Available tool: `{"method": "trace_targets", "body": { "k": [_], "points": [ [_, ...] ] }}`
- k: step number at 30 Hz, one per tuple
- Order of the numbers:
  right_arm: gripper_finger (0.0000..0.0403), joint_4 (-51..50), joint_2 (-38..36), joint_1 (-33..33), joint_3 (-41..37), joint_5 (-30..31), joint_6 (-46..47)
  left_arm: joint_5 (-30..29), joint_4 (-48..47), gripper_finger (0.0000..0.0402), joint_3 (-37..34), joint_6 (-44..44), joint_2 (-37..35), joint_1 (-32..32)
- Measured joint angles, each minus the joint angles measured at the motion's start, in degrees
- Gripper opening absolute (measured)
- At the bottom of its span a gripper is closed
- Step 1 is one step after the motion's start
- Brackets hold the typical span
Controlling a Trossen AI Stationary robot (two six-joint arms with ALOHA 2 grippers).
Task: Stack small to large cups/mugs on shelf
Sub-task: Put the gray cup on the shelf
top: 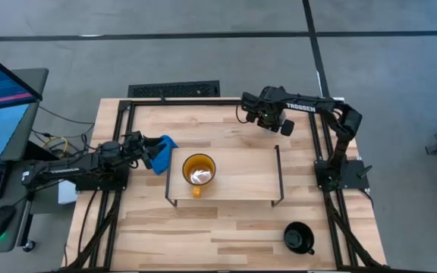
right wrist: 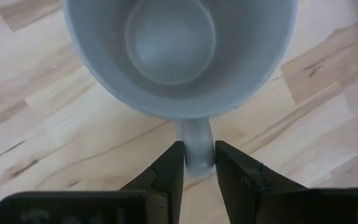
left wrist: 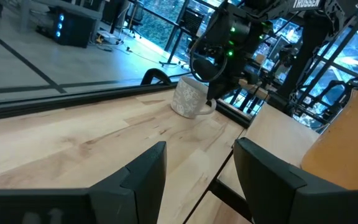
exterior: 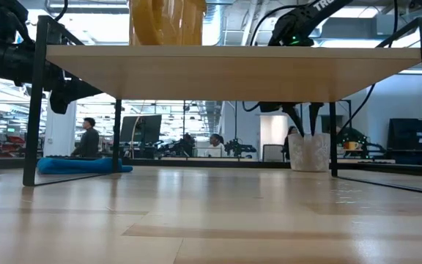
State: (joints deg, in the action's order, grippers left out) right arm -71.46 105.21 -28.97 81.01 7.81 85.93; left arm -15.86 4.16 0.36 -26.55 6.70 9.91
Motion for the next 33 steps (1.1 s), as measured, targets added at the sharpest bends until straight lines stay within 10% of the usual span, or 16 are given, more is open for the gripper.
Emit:
{"method": "trace_targets", "body": {
  "k": [21, 33],
  "points": [
    [0.0116, 0.2, 0.1, 0.8, 0.0, -0.1, 1.1, 0.0, 0.0, 0.0179, 0.0, -0.1, 0.0, 0.0],
    [0.0194, 0.5, 0.1, 1.3, 0.0, -1.2, -1.8, 0.0, 0.0, 0.0179, 0.0, -0.2, 0.0, 0.0]
  ]
}}
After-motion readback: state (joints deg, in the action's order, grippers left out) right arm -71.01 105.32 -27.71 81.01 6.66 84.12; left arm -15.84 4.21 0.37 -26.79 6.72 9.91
